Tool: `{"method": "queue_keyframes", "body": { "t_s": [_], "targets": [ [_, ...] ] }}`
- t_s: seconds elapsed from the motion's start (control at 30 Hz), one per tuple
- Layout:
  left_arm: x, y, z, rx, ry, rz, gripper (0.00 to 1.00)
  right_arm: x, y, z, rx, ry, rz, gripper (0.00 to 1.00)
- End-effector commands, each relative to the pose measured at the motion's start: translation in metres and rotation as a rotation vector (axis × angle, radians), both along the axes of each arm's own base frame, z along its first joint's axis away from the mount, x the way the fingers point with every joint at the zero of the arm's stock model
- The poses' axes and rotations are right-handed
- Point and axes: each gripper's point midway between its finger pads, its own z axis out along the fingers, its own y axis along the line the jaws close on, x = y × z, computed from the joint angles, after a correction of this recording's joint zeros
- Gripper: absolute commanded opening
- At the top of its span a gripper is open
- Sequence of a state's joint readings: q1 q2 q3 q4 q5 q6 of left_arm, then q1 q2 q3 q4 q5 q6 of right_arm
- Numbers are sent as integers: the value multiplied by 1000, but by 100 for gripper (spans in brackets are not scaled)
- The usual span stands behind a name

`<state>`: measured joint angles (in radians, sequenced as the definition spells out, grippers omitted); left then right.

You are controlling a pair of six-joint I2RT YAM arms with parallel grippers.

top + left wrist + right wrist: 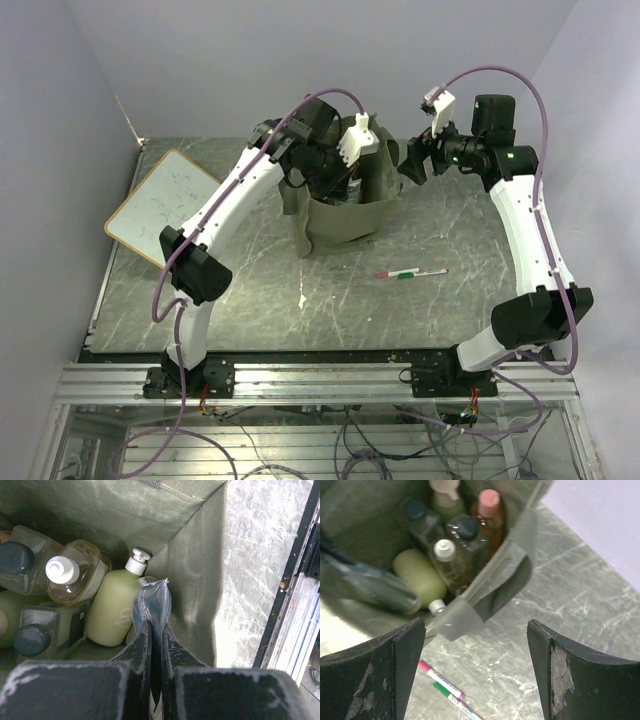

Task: Place the personal care products into the canvas bag
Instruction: Place the care product in the canvas bag.

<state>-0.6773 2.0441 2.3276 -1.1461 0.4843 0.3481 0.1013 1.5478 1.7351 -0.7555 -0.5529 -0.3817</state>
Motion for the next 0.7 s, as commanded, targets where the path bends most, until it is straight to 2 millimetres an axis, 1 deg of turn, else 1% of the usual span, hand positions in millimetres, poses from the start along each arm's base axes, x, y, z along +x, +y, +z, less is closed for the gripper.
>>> {"method": "queue_keyframes", "body": {
  "t_s": [0.0,0.1,0.23,0.3,0.37,0.43,0.5,0.67],
  "targets": [
    [-17,-7,18,-60,1,-51,7,-48,19,24,-5,-28,206,83],
    [-16,-7,20,-65,0,-44,7,-71,28,16,-41,-27,276,82],
    [-15,-5,22,-63,-8,-38,7,-98,57,-7,-122,-30,376,82],
    [-14,-4,22,-64,-5,-30,7,-101,69,-13,-141,-53,398,82],
    [-14,-2,21,-61,-1,-20,7,-102,74,-17,-144,-73,407,81],
    [-14,0,21,-69,6,-14,7,-101,76,-22,-146,-101,407,81],
    [-15,0,21,-74,15,-15,7,-102,78,-32,-165,-120,419,81],
    [-17,2,21,-74,24,-21,7,-91,83,-47,-193,-127,428,80]
  ]
}}
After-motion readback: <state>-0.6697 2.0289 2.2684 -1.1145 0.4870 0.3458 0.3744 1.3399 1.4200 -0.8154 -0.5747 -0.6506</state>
